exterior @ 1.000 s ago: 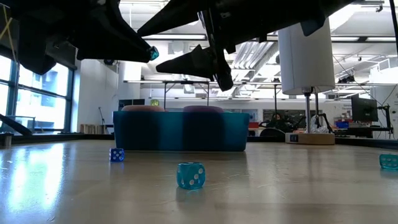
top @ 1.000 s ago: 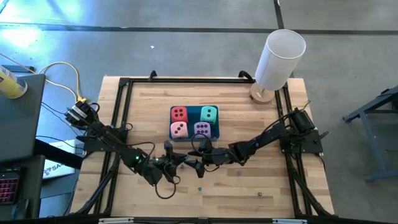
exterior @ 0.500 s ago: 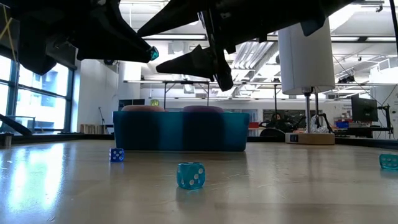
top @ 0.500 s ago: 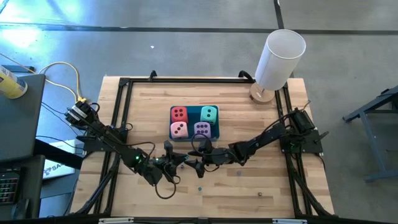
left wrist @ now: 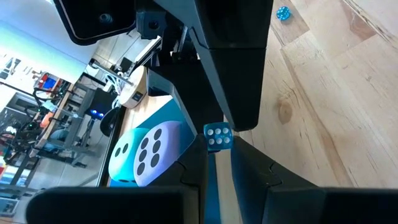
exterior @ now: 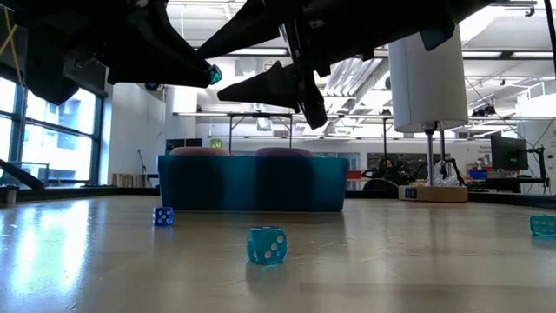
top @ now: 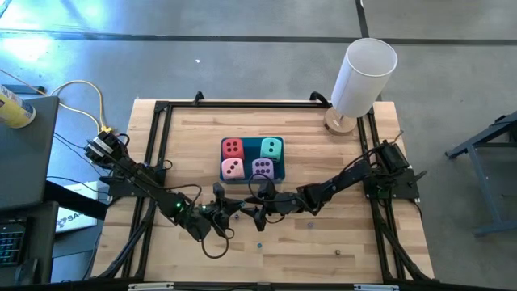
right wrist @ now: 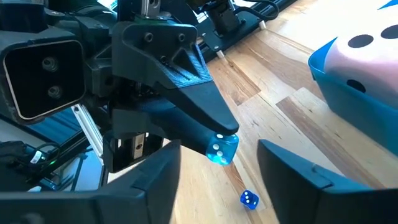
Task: Pick & Place Dice
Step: Put the blue die into the blue bin
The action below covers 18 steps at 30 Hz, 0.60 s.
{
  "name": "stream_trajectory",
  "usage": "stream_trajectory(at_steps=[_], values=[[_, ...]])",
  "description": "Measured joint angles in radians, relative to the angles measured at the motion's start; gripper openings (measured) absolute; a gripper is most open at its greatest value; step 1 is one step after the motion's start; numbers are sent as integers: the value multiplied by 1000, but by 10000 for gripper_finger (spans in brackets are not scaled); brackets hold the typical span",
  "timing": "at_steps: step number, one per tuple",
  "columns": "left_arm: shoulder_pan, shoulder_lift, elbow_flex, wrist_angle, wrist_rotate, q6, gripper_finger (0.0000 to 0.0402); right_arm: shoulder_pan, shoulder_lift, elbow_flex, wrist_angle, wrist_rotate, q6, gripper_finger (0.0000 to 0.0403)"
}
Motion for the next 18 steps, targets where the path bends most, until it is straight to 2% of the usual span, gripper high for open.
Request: stream_trajectory(at_steps=[10,18], values=[[0,0,0,0,0,-16,47,0,0,0,0,0,-26,97],[0,0,0,-3,2,-16,47,0,0,0,-1,0,-50,48]])
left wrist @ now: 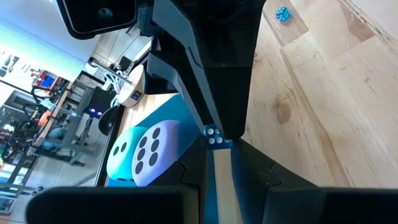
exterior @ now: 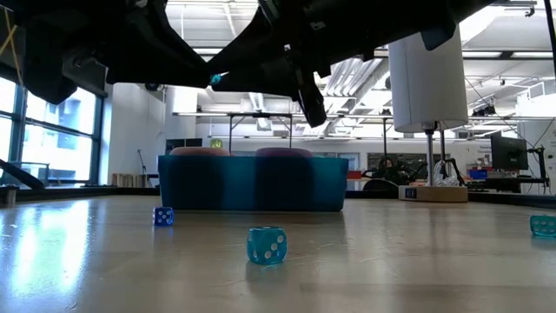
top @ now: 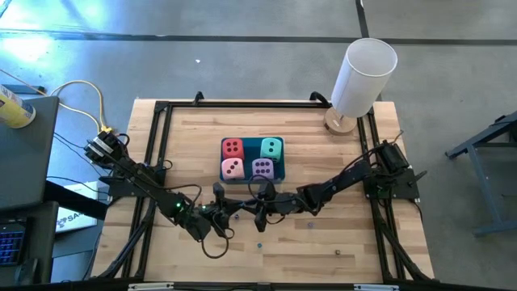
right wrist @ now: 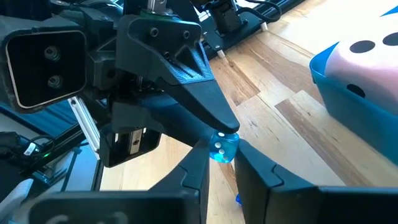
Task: Pick & Place Dice
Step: Put the blue die into the blue bin
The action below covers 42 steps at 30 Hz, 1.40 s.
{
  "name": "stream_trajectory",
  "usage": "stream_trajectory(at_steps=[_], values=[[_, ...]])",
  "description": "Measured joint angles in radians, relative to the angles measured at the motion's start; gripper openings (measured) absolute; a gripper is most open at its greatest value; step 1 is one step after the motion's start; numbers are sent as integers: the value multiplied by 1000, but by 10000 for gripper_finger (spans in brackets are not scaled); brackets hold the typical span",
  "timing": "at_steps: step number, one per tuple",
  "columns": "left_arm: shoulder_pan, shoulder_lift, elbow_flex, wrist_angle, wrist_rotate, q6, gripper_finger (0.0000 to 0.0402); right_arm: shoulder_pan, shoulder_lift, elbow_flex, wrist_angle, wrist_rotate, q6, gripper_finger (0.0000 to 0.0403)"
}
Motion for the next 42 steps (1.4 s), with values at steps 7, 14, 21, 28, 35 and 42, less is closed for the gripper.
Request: stream_trajectory(at_steps=[7,14,21,28,35,42], values=[[0,0,0,0,11,0,47,0,0,0,-1,-1,-10,43],[0,0,0,4,13,2,65,0,0,0,0,-1,-22,40],[0,0,0,5,18,38,128,0,0,0,1,-2,-26,36],[-12,0,0,5,8,17,183,0,0,0,-21,0,-30,38],[-33,0,0,3,5,-92,191,0,-34,-1,-173,23,-104,37],[-51,0,0,-2,6,-226,192,28,-109,0,-361,183,-67,38]])
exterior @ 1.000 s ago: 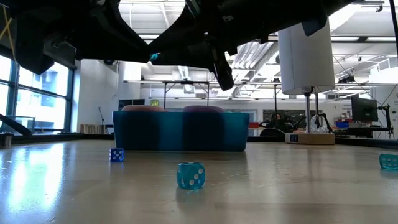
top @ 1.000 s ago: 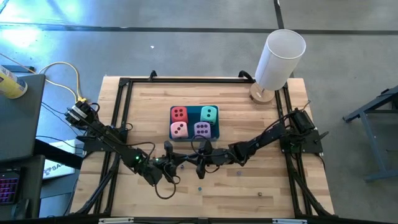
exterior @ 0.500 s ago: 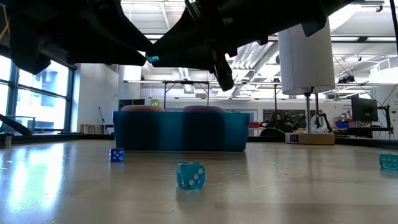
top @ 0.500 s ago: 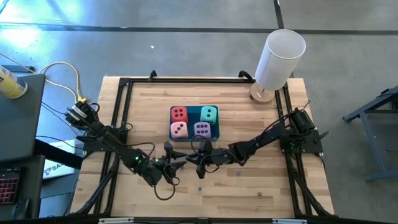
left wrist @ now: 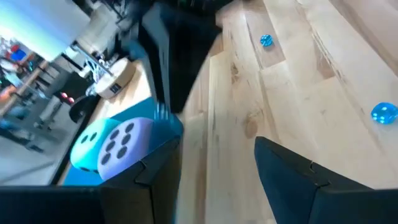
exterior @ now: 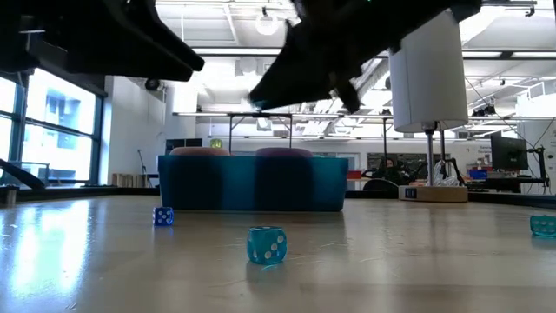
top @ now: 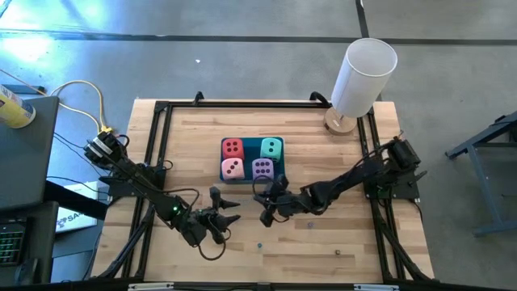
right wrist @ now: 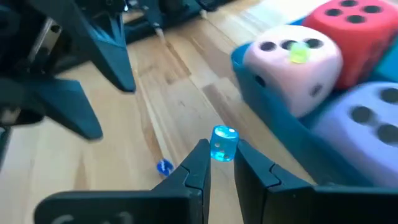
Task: Pick & Place Dice
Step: Put the blue die into the blue bin
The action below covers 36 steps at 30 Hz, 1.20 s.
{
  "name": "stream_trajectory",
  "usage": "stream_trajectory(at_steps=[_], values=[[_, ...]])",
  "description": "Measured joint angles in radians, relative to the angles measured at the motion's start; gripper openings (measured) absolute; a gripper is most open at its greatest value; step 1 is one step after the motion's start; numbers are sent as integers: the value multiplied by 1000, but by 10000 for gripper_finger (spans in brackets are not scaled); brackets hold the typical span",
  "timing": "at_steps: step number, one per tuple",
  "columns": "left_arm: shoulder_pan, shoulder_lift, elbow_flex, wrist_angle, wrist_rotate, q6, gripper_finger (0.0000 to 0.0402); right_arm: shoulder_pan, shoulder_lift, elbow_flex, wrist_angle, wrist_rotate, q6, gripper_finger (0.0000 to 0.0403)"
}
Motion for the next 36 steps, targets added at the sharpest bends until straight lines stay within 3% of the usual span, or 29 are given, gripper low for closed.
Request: stream_trajectory(at_steps=[9,12,19,36], values=[[19,0,0,-63,109,-150,191,96,-88,0,-315,309,154,38],[32,0,0,-64,170,-159,191,108,-90,-2,-375,363,203,38],[51,0,0,-64,282,-208,191,81,-92,-1,-440,365,266,38],[51,0,0,-74,292,-203,190,-26,-91,-1,-492,331,233,39]])
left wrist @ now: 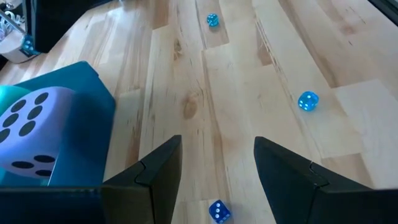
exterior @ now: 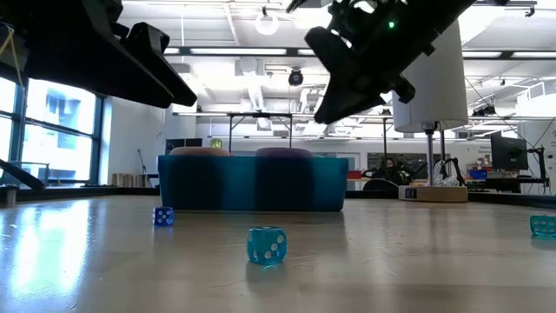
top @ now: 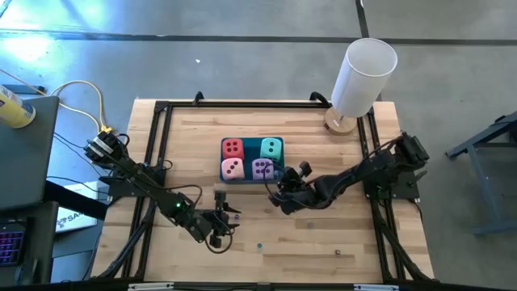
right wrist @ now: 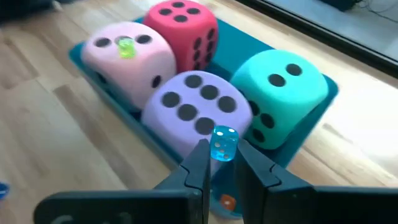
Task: Pick & Place Dice
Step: Put the blue die into the blue bin, then put the dark blue die into the blue bin
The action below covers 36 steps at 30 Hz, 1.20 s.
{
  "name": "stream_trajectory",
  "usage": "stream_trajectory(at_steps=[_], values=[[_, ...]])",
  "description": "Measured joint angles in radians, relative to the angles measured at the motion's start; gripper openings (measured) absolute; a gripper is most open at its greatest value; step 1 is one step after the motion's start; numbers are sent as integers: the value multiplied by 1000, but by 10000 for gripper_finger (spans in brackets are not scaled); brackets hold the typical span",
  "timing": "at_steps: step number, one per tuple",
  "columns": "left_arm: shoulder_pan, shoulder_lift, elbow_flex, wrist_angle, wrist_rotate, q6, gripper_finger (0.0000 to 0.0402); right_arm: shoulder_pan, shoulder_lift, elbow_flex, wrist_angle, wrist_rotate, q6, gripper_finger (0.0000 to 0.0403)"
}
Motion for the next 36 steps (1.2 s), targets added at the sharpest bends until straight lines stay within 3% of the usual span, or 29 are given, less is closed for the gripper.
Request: stream_trajectory(at_steps=[9,14,20,36], values=[[0,0,0,-6,-1,-2,190,-67,0,0,-99,-57,95,39],[0,0,0,-6,-2,-2,190,-114,2,0,-100,-153,101,39],[0,0,0,-8,-3,-2,190,-141,2,0,-99,-173,77,42],[0,0,0,-13,-3,-3,190,-153,9,0,-94,-180,67,138]])
